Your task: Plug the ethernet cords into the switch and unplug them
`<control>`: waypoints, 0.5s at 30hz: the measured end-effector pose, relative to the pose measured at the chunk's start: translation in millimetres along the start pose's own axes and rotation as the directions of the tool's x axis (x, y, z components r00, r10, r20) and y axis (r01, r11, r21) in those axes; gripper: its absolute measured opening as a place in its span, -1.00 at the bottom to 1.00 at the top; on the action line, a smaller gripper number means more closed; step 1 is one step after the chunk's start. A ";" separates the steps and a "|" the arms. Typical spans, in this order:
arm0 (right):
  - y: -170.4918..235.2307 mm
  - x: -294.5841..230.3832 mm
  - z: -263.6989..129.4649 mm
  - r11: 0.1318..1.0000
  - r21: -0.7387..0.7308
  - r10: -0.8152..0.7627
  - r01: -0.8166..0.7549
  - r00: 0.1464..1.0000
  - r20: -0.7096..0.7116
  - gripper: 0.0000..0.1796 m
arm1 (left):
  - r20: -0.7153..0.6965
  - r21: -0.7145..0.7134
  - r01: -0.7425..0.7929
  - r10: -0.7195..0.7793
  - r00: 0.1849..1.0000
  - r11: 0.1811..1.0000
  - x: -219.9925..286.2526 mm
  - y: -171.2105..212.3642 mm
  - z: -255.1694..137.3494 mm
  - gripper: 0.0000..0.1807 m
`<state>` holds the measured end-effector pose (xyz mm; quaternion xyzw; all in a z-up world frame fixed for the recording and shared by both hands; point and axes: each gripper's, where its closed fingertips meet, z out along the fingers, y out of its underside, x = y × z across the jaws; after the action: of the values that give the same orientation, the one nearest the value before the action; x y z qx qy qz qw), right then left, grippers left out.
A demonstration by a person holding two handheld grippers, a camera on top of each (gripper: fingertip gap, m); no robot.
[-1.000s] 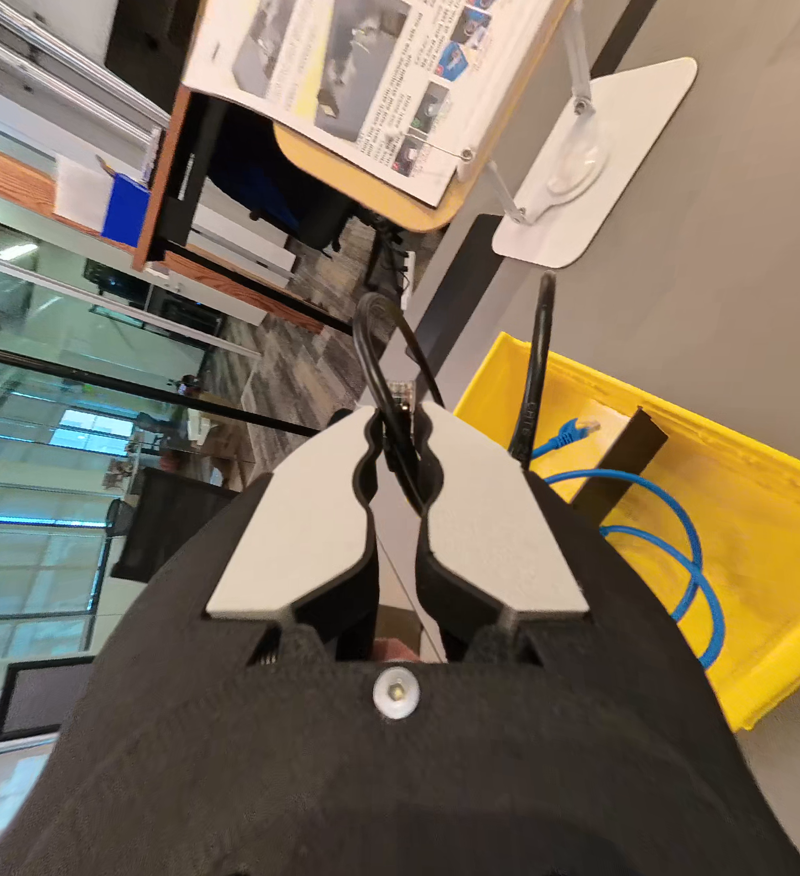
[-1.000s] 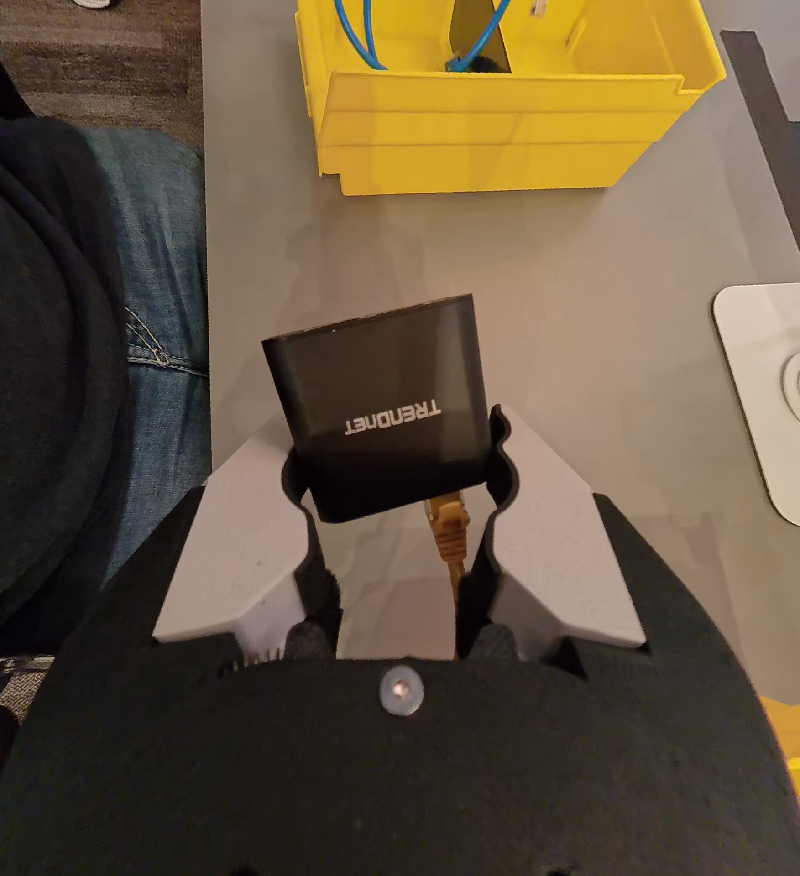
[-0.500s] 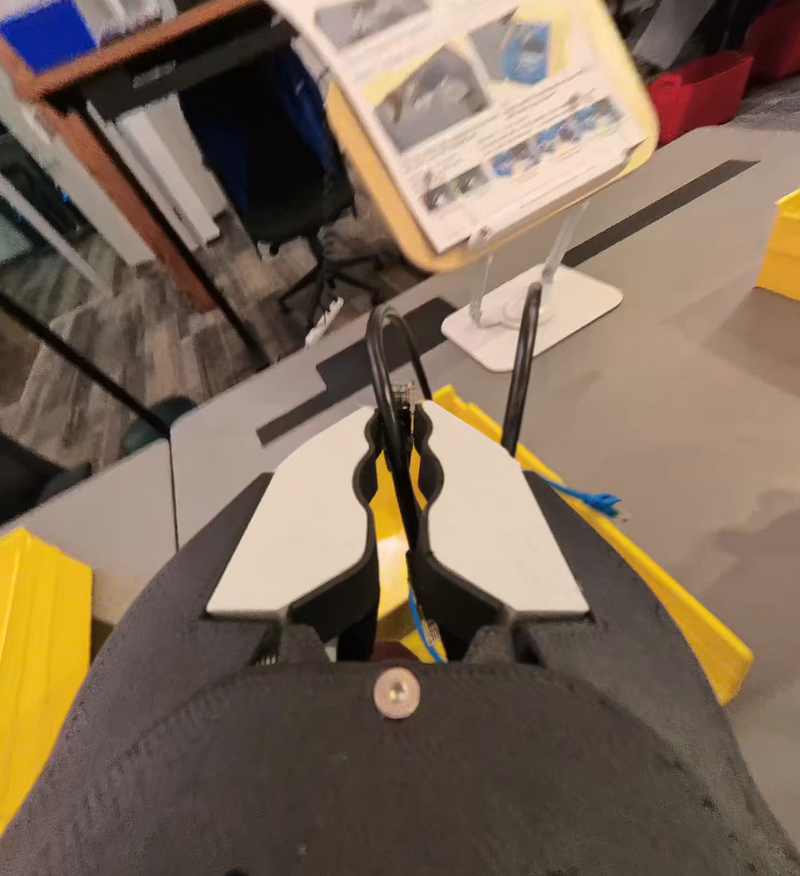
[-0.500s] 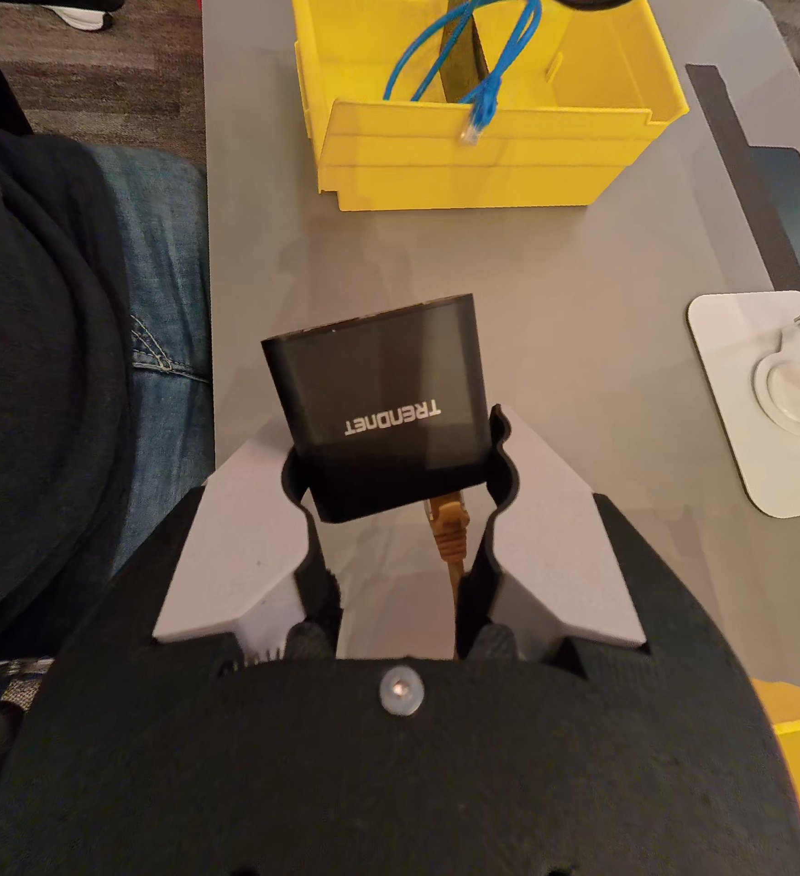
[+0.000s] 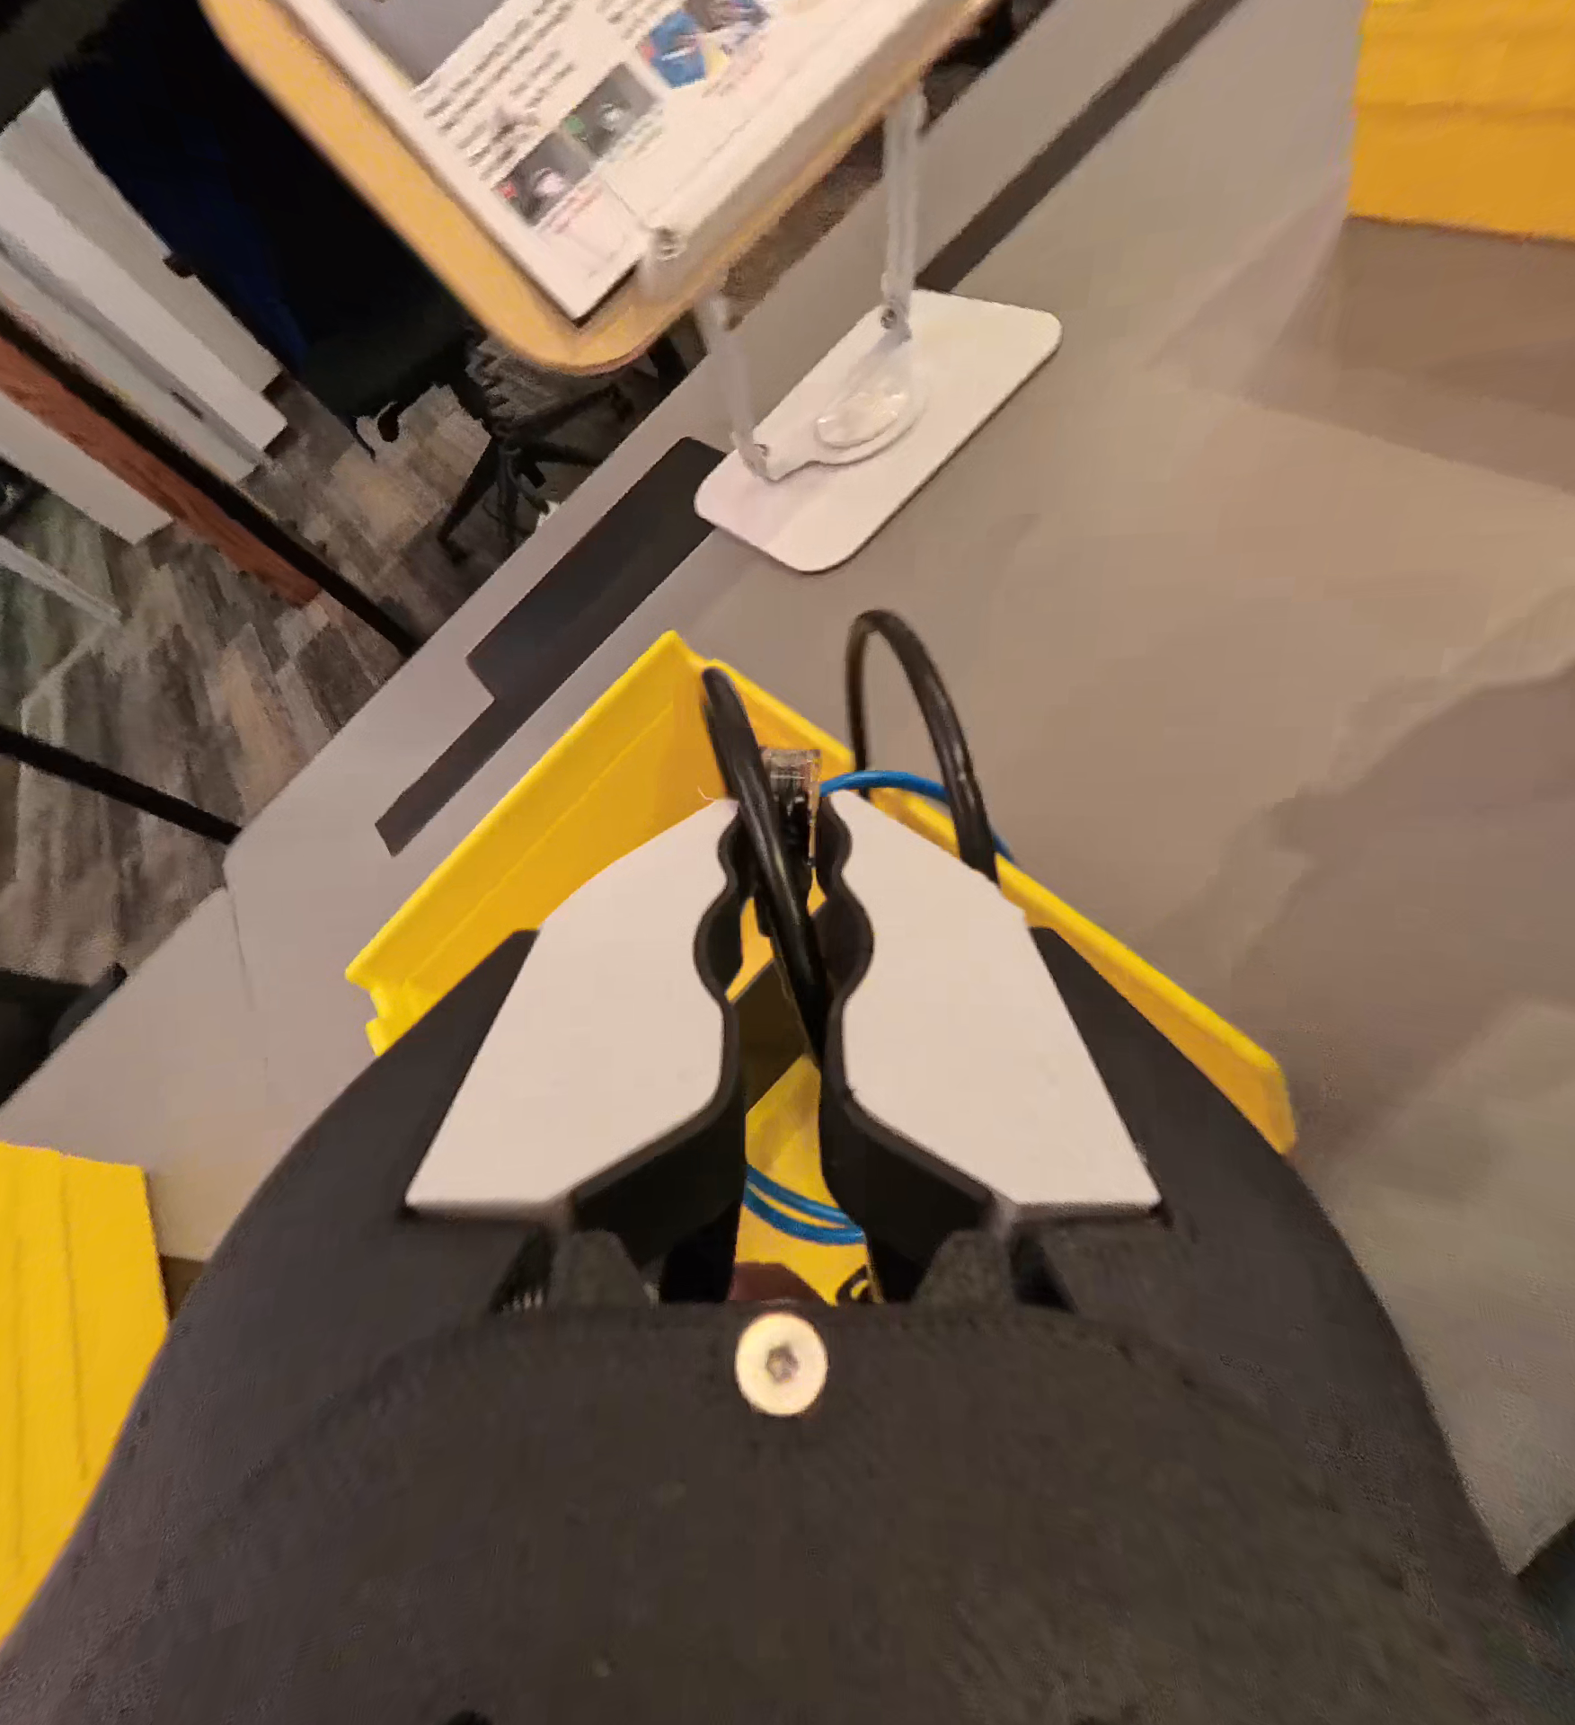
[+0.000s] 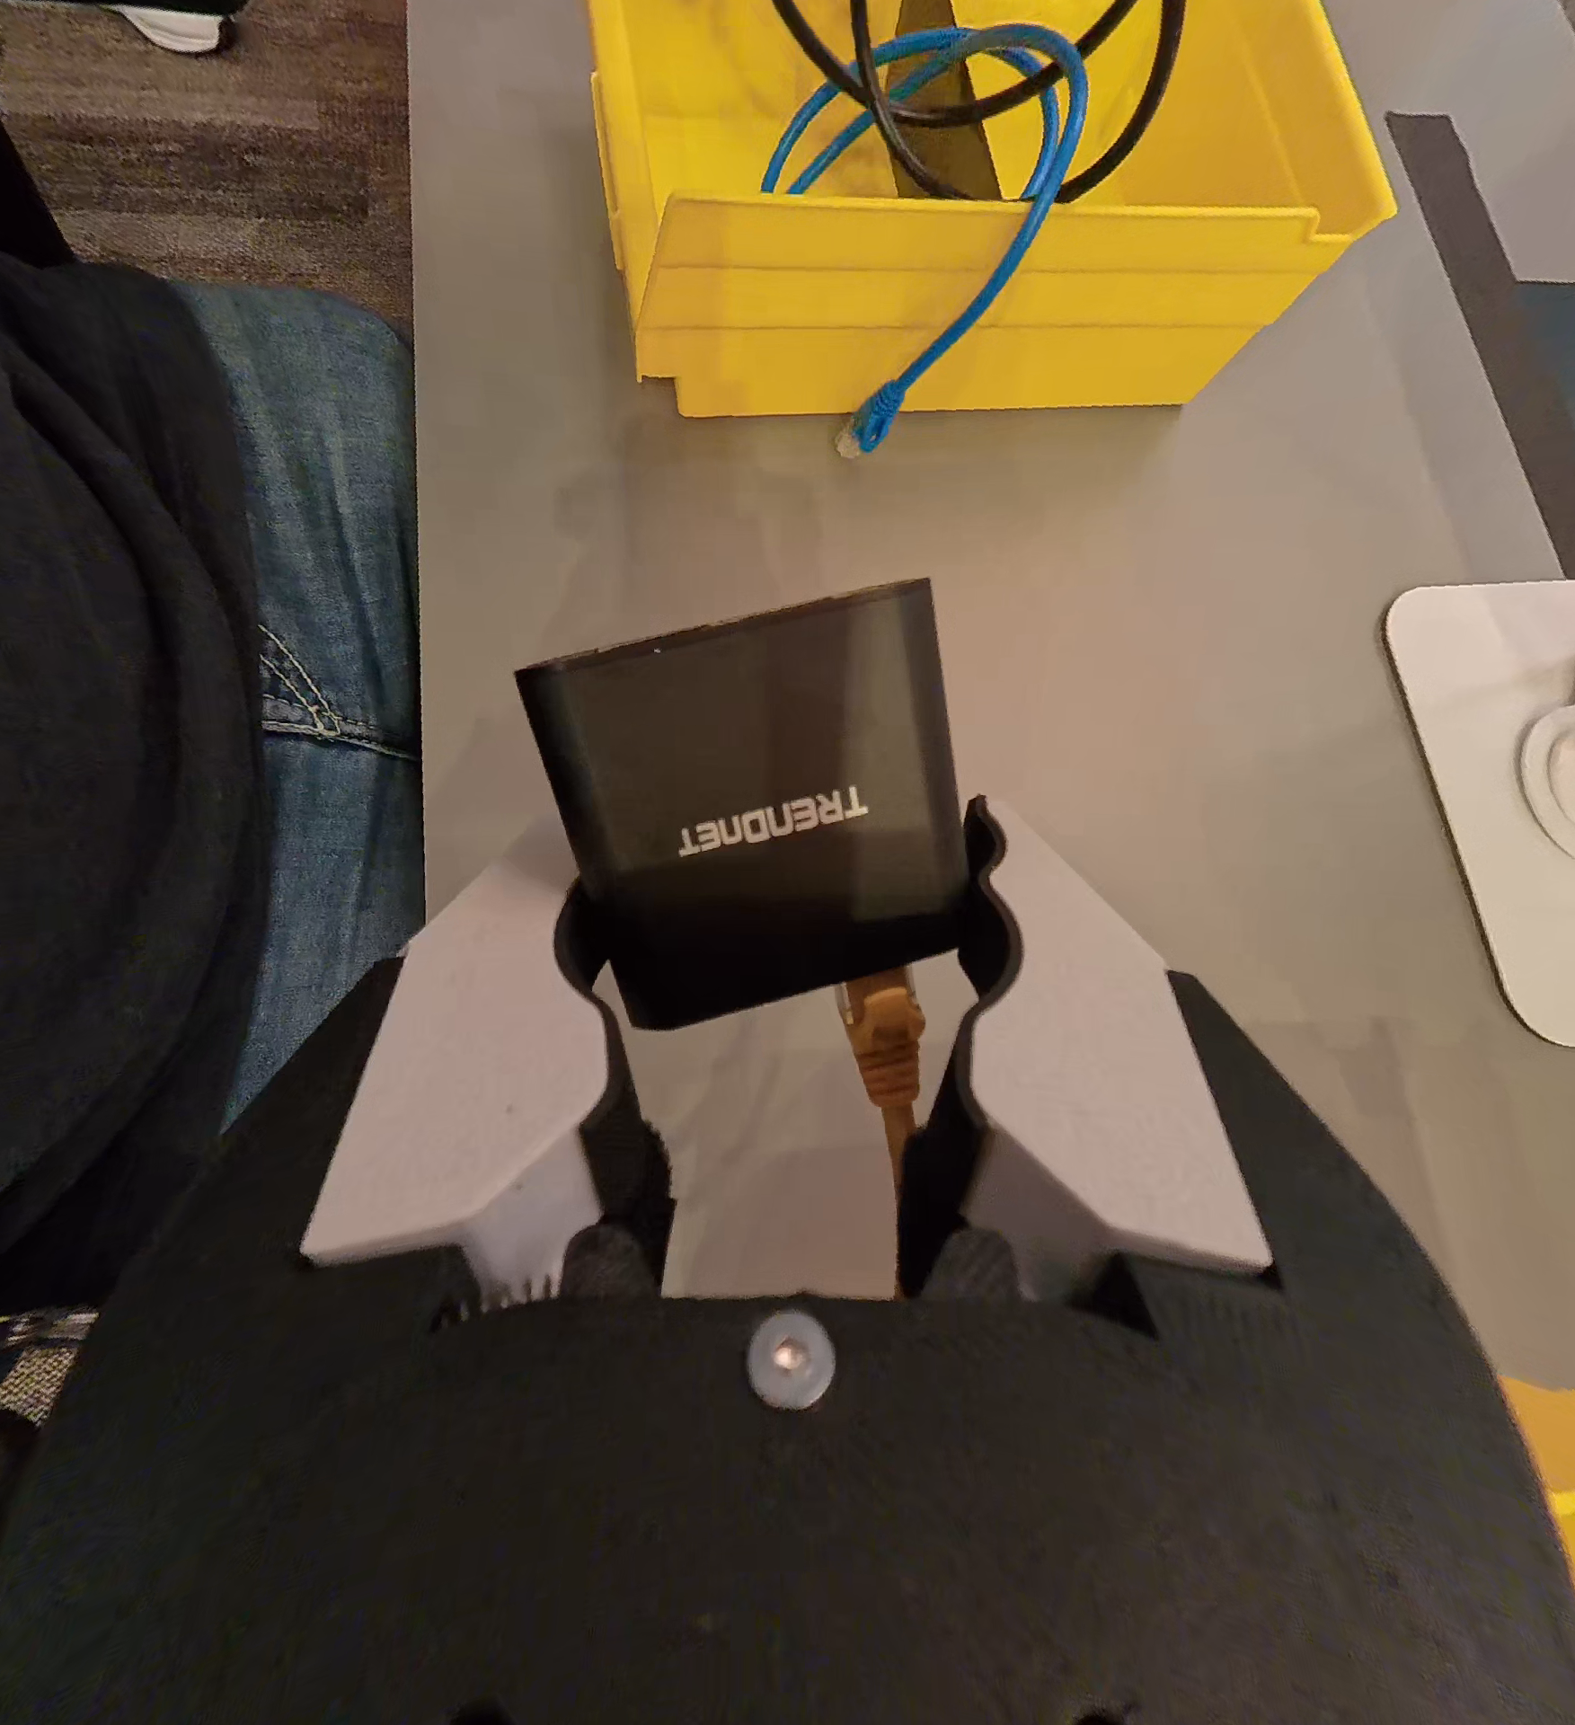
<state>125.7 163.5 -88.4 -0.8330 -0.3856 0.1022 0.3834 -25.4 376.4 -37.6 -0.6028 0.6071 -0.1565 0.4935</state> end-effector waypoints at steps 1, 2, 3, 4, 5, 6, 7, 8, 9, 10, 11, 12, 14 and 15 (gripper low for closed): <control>0.5 -0.3 0.3 1.000 -0.001 0.001 -0.001 1.000 0.001 -0.16 | -0.016 -0.004 -0.039 0.039 0.999 0.999 12.9 -4.6 1.6 -0.86; 0.8 -0.5 0.6 1.000 -0.001 0.002 -0.002 1.000 0.003 -0.16 | -0.041 -0.004 -0.070 0.070 0.997 0.998 27.5 -8.9 4.1 -0.85; 1.2 -0.8 0.9 1.000 0.000 0.002 -0.002 1.000 0.004 -0.16 | -0.080 -0.013 -0.103 0.102 0.992 0.995 43.7 -11.3 7.8 -0.84; 1.7 -0.9 1.2 1.000 -0.001 0.002 -0.002 1.000 0.004 -0.16 | -0.117 -0.028 -0.144 0.140 0.983 0.989 59.8 -12.0 12.5 -0.82; 2.0 -1.0 1.6 1.000 -0.002 0.001 -0.001 1.000 0.004 -0.16 | -0.177 -0.044 -0.190 0.180 0.968 0.981 79.1 -11.2 17.5 -0.79; 2.2 -1.1 1.9 1.000 -0.002 0.001 -0.001 1.000 0.005 -0.16 | -0.266 -0.064 -0.253 0.228 0.937 0.965 101.5 -7.0 21.0 -0.75; 2.5 -0.9 2.1 1.000 -0.002 0.002 -0.002 1.000 0.003 -0.16 | -0.325 -0.083 -0.320 0.278 0.904 0.944 117.3 -1.9 23.4 -0.53; 3.1 -0.8 2.0 1.000 -0.003 0.003 -0.003 1.000 0.000 -0.16 | -0.363 -0.080 -0.354 0.304 0.881 0.932 127.2 -0.8 23.8 -0.18; 3.8 -1.0 1.8 1.000 -0.003 0.005 -0.005 1.000 -0.002 -0.16 | -0.408 -0.065 -0.352 0.297 0.863 0.934 134.0 -3.0 20.8 -0.04; 4.7 -1.3 1.3 1.000 -0.002 0.008 -0.008 1.000 -0.002 -0.16 | -0.430 -0.041 -0.329 0.281 0.858 0.943 133.1 -8.6 16.6 -0.05; 5.8 -1.4 0.8 1.000 0.000 0.011 -0.011 1.000 -0.003 -0.16 | -0.420 -0.015 -0.300 0.266 0.868 0.954 123.0 -15.5 13.1 -0.10; 7.0 -1.7 0.4 1.000 0.000 0.013 -0.013 1.000 -0.002 -0.16 | -0.399 -0.003 -0.265 0.242 0.884 0.964 107.2 -20.3 10.6 -0.15; 9.4 -1.5 0.3 1.000 -0.001 0.018 -0.018 1.000 0.000 -0.16 | -0.319 -0.006 -0.196 0.184 0.930 0.981 64.6 -25.5 10.4 -0.33; 10.1 -0.9 0.6 1.000 -0.002 0.018 -0.018 1.000 0.001 -0.16 | -0.290 -0.019 -0.190 0.176 0.941 0.982 46.6 -23.6 12.9 -0.40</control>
<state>130.5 159.0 -96.2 -0.8369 -0.3782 0.1057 0.3812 8.3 335.0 -44.1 -0.5261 0.7291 -0.1814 0.3983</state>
